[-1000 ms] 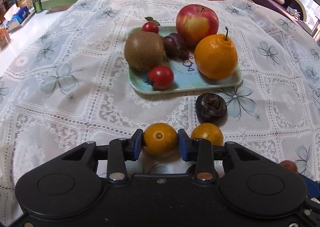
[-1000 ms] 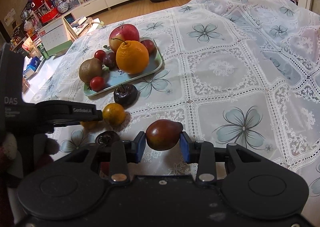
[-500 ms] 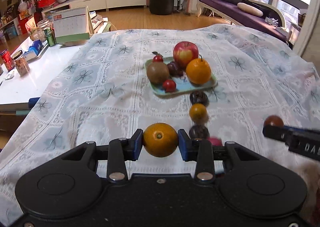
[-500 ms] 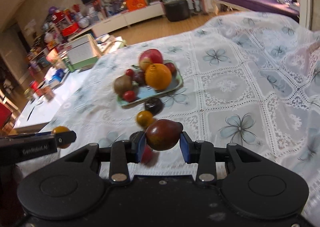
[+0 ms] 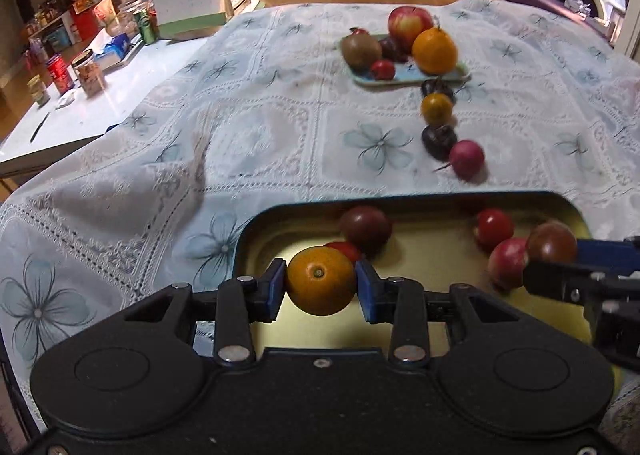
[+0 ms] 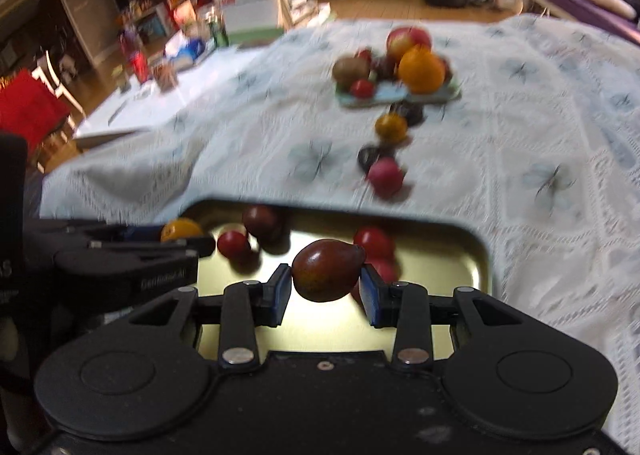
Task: Organize fruits
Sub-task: 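Carry both fruits over the gold tray and open both grippers to drop them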
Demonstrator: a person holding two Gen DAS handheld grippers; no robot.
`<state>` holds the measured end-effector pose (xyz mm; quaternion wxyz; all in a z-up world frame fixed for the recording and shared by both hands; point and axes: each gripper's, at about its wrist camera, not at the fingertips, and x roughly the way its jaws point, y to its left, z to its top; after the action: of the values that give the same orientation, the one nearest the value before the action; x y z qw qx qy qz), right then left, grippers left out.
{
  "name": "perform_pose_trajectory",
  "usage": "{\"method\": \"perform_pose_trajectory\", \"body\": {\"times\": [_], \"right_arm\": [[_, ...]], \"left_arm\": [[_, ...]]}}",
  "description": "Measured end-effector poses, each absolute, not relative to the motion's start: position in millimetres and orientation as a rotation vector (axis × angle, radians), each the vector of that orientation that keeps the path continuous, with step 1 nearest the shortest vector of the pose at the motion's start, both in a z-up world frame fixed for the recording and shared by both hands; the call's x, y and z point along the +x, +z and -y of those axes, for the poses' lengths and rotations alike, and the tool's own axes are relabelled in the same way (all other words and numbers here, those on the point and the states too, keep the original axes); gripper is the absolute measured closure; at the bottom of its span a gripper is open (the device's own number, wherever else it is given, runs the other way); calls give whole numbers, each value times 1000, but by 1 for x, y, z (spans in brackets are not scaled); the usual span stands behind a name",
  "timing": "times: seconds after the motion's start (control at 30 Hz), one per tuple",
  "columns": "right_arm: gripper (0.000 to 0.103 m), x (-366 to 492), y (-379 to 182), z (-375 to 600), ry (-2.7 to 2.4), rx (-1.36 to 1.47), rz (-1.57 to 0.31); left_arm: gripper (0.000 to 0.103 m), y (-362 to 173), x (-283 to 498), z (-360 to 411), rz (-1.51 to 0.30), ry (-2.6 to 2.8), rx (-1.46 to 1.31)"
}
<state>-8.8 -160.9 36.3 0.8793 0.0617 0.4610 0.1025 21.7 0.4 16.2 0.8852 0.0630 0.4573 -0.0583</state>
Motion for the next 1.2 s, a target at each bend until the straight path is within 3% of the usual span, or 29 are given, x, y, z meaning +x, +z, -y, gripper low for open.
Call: {"method": "perform_pose_trajectory", "body": {"times": [1.2], "right_arm": [[64, -12, 28, 145, 238, 69, -971]], "left_arm": [[55, -4, 5, -8, -1042, -82, 160]]}}
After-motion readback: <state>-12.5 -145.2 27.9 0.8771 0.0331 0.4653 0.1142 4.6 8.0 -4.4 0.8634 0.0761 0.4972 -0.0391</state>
